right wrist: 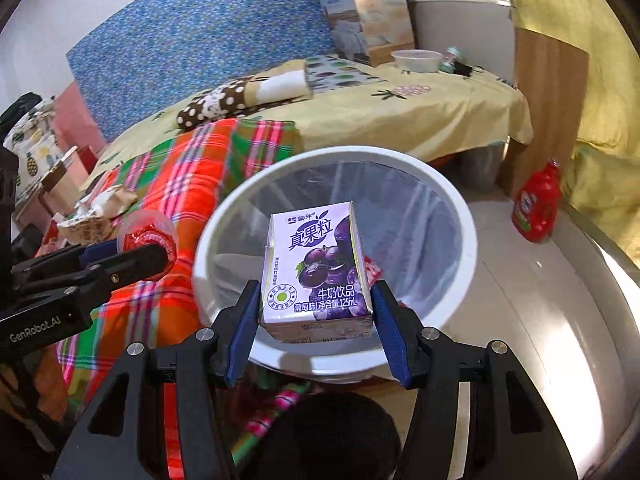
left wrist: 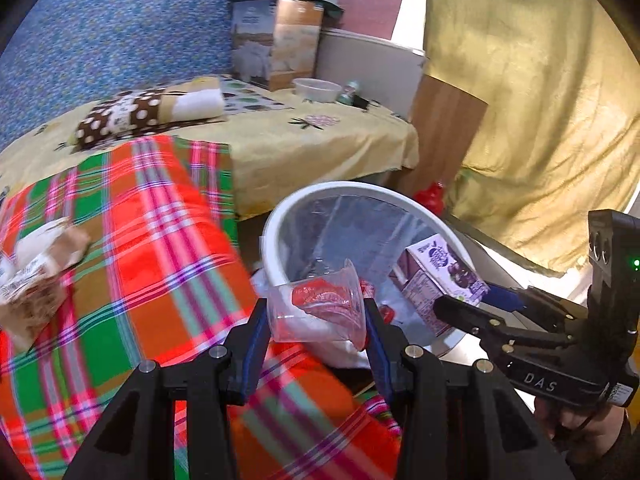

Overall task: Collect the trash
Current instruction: 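Move both tools over the bin and open them to drop cup and carton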

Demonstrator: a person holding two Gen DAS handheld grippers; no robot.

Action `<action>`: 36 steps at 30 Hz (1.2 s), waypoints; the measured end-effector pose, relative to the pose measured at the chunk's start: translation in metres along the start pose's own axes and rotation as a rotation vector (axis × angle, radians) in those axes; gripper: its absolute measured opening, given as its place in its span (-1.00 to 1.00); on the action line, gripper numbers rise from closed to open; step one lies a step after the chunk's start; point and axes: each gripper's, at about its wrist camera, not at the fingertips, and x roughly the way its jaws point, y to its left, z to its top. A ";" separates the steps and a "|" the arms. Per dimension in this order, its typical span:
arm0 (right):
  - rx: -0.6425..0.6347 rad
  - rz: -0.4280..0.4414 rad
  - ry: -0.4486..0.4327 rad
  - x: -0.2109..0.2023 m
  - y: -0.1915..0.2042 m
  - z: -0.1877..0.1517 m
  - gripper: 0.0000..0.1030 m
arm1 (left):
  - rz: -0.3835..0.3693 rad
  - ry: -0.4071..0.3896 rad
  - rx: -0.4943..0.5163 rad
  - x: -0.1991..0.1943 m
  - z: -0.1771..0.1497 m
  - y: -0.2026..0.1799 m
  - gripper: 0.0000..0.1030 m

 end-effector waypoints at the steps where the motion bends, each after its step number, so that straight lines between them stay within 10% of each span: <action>1: 0.003 -0.006 0.005 0.000 -0.002 -0.001 0.11 | -0.008 0.007 0.007 0.005 0.002 -0.003 -0.12; 36: -0.020 -0.009 -0.060 -0.019 0.000 0.001 0.14 | 0.002 0.001 0.027 0.005 -0.002 -0.011 0.12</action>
